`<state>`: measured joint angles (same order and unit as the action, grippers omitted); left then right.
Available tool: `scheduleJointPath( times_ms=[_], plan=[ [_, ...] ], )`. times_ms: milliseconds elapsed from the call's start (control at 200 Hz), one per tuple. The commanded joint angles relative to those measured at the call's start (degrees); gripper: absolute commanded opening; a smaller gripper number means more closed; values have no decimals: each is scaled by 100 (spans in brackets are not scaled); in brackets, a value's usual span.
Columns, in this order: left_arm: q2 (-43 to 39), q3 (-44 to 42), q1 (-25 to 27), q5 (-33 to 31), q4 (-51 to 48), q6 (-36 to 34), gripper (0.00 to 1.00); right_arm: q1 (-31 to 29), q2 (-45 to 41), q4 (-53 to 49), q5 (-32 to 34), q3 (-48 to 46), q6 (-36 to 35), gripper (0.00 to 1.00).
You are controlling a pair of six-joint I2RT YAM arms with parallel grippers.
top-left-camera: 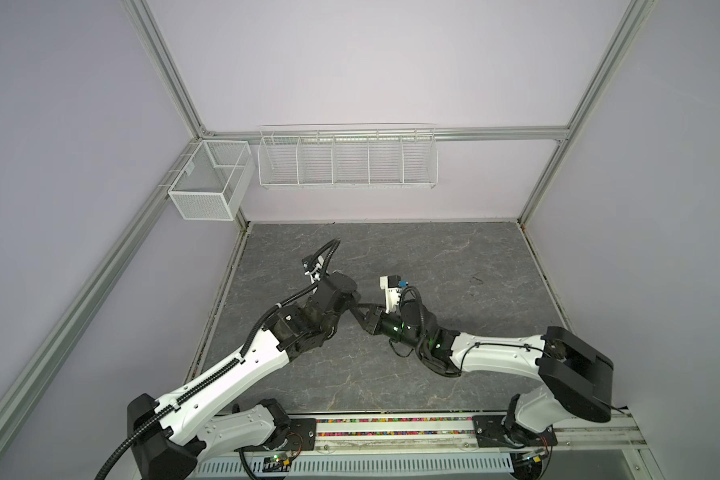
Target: Unlock with the key
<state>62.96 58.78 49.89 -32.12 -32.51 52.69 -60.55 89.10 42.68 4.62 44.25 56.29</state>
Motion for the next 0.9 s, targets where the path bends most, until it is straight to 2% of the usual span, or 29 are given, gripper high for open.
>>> scheduleJointPath(
  times_ms=[0,450,895],
  plan=[
    [-145,-55,5,-77,140,-14,0,63,-259,34,-39,142,-285,24],
    [-158,-110,7,65,263,20,0,74,-90,-194,-119,444,-332,15],
    [-196,-92,4,20,257,61,0,43,-105,-575,197,366,-198,17]
  ],
)
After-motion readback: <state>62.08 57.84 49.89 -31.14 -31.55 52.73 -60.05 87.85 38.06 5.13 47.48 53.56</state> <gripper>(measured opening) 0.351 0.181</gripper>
